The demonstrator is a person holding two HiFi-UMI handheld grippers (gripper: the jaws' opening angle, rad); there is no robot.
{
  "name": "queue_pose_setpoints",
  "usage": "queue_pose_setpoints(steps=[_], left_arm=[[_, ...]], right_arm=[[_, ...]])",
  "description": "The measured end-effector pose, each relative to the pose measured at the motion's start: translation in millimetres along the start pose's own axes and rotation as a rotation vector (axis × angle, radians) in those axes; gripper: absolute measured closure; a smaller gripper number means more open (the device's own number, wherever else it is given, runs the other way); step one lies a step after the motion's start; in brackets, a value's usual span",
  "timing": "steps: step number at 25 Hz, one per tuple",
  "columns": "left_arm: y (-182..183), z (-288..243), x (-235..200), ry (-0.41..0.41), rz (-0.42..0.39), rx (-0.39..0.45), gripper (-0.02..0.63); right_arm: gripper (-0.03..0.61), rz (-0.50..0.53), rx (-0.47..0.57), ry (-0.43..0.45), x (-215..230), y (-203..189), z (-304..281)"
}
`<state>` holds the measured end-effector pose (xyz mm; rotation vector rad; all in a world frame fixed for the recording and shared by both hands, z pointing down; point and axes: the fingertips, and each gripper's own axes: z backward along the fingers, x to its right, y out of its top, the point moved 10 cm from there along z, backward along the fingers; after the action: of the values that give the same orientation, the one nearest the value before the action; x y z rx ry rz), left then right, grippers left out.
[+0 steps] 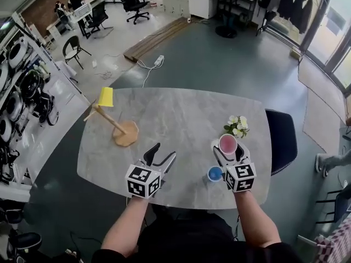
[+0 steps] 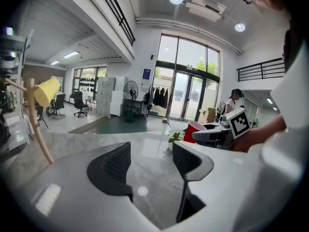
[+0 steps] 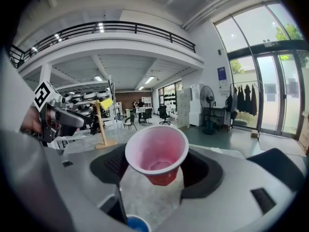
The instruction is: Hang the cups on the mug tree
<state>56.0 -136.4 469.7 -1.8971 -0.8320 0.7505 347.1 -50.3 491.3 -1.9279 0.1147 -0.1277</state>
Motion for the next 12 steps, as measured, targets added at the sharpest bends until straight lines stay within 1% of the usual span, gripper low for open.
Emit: queue_pose_setpoints(steps=[4, 7, 12], left_arm=[[-8, 42, -34, 0.022, -0.040, -0.006, 0.334], [-14, 78, -64, 0.025, -0.043, 0.003, 0.339], [-16, 132, -121, 0.058, -0.031, 0.030, 0.345]], right_arm=[[0.245, 0.024, 0.004, 0.034, -60, 22, -22], [0.245, 0.038, 0.014, 0.059, -112, 36, -42], [0.245, 0.034, 0.036, 0.104, -189, 61, -73]])
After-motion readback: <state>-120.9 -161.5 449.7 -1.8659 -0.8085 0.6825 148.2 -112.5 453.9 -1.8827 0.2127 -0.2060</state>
